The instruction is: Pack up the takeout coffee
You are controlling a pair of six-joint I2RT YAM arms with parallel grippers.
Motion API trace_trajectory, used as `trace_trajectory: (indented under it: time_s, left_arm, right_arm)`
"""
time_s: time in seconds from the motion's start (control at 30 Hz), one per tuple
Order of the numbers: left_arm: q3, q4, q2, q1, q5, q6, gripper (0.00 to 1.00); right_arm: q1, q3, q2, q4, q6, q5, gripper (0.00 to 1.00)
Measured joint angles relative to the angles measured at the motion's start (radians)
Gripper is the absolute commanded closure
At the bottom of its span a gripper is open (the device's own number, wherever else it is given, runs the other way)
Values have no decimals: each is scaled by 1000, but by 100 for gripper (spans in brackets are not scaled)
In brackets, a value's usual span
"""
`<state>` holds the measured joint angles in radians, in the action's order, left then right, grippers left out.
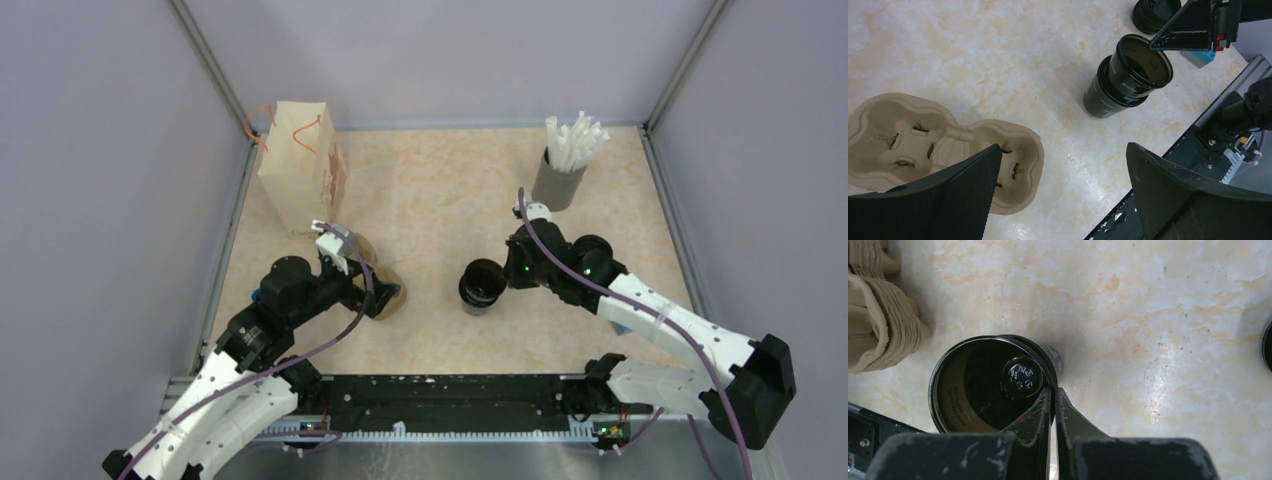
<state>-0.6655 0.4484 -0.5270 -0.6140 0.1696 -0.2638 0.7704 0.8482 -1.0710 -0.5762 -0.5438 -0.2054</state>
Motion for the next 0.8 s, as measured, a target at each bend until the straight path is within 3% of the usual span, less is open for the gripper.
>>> trace_trajectory:
  time_s: [0.23,0.33,0.5,0.67,0.8]
  left_arm:
    - [0,0,-8,0,2,0,1]
    - [0,0,-8,0,2,0,1]
    - [0,0,-10,0,2,0,1]
    - [0,0,-24,0,2,0,1]
    - [0,0,-25,0,3,0,1]
  right_arm:
    - [0,-4,24,6,-19,1,95]
    - [0,-4,24,7,-18,3,90]
    - [0,-4,24,8,-18,17,95]
    - [0,-3,23,7,-22,23,80]
    - [6,5,11,-1,-13,28,75]
